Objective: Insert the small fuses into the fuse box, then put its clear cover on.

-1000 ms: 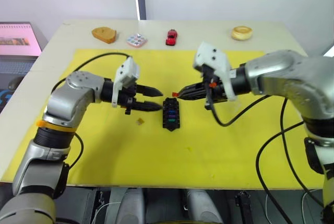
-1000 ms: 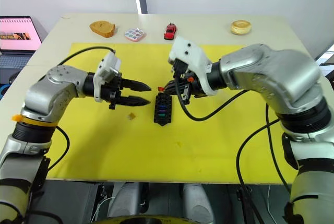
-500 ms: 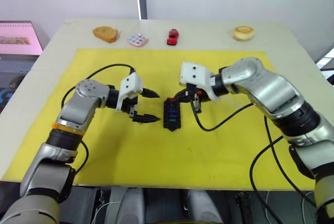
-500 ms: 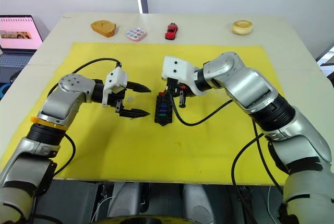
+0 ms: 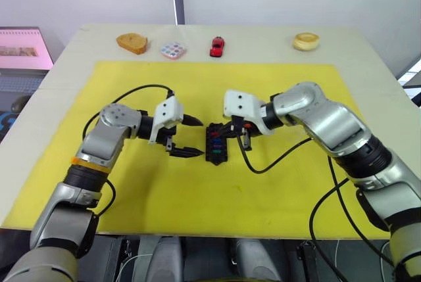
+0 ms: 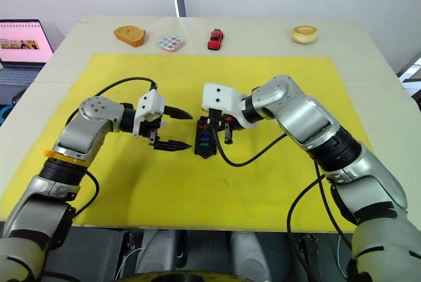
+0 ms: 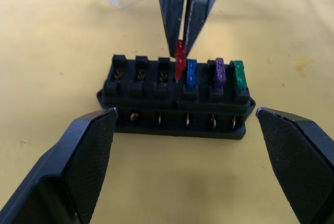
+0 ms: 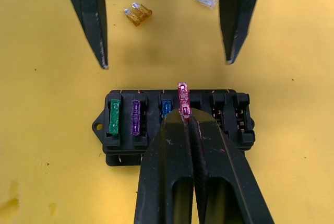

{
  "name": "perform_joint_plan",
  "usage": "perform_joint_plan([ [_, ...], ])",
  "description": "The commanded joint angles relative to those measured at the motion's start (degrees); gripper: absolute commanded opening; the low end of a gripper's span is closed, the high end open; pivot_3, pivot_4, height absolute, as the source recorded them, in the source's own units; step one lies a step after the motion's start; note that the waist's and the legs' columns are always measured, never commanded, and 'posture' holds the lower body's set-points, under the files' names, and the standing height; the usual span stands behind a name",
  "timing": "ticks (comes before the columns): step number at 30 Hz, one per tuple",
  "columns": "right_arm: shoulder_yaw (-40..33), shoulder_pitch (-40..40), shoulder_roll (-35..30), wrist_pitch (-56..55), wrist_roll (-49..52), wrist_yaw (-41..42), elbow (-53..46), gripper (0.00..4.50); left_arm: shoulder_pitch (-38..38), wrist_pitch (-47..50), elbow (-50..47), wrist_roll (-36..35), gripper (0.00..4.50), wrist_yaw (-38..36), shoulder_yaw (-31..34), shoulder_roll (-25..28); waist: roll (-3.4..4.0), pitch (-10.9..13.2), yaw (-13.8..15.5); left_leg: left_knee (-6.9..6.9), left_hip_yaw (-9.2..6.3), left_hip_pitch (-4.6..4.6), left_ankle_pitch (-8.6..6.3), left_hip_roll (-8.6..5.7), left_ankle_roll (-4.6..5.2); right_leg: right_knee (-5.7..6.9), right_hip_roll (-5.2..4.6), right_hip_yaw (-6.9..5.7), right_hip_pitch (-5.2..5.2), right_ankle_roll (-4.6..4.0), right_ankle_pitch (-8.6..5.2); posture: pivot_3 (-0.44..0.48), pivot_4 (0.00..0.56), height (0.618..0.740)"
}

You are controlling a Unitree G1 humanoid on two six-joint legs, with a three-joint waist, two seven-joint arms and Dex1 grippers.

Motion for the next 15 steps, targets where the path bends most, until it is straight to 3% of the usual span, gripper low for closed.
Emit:
perform_joint_plan([
  [1, -2.1, 0.0, 0.6, -1.2, -1.1, 0.5, 0.1, 0.00, 0.0, -0.8, -1.0, 0.1, 4.48, 0.0, 0.3, 0.0, 0.00, 0.0, 0.0, 0.00, 0.00, 0.00, 0.00, 0.00, 0.00, 0.00, 0.00, 0.00, 0.00, 0.00, 0.00, 0.000, 0.150, 0.740],
  [15, -2.8, 0.3, 1.3, -2.0, -3.2, 1.5, 2.2, 0.00, 0.6, -0.9, -1.6, 0.3, 4.48, 0.2, 0.2, -0.1, 0.00, 0.0, 0.0, 0.00, 0.00, 0.00, 0.00, 0.00, 0.00, 0.00, 0.00, 0.00, 0.00, 0.00, 0.00, 0.000, 0.150, 0.740],
])
